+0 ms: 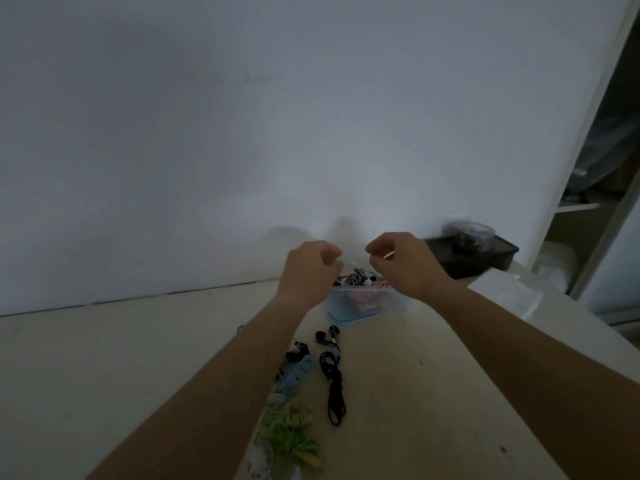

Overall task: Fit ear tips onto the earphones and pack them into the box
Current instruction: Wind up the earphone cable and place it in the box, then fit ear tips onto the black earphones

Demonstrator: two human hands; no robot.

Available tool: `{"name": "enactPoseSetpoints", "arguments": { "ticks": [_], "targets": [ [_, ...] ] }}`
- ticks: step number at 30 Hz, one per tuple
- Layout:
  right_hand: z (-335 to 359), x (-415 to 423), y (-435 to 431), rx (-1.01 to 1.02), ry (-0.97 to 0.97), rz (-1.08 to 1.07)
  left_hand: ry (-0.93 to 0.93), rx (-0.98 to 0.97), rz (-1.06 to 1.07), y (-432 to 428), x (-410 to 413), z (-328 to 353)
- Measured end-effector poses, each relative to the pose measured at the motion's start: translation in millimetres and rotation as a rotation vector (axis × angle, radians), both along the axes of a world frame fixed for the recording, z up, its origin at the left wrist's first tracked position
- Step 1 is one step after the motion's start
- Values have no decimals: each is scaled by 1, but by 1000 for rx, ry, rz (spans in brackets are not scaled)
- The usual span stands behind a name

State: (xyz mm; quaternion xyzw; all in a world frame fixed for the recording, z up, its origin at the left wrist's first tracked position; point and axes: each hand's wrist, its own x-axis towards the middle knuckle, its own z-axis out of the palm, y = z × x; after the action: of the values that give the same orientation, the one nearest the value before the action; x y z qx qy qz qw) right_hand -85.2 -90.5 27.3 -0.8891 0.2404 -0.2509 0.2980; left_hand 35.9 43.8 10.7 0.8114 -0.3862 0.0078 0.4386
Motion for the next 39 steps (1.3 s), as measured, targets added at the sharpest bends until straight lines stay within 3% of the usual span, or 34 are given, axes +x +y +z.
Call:
{"name": "enactPoseSetpoints", "arguments": {
  "ticks": [4, 10, 18, 25, 33, 36, 39],
  "targets": [
    [-4, -12, 35, 45, 72, 193, -48, -53, 7, 33, -12, -4],
    [-24, -31, 83, 133, 475, 238, -43, 20, -12, 80, -40, -18],
    [-53, -42, 127, -24, 480, 110, 26, -11, 47, 136, -59, -26],
    [-37, -38, 124, 222, 101, 30, 113, -47, 119, 173, -56, -29],
    [-6, -29, 144, 543, -207, 96, 237, -62, 113, 188, -53, -37],
    [7, -29, 158, 662, -252, 190, 422, -112, 26, 187, -58, -31],
    [16, -28, 175, 760, -264, 285, 785, -328, -65, 187, -70, -19]
  ]
}}
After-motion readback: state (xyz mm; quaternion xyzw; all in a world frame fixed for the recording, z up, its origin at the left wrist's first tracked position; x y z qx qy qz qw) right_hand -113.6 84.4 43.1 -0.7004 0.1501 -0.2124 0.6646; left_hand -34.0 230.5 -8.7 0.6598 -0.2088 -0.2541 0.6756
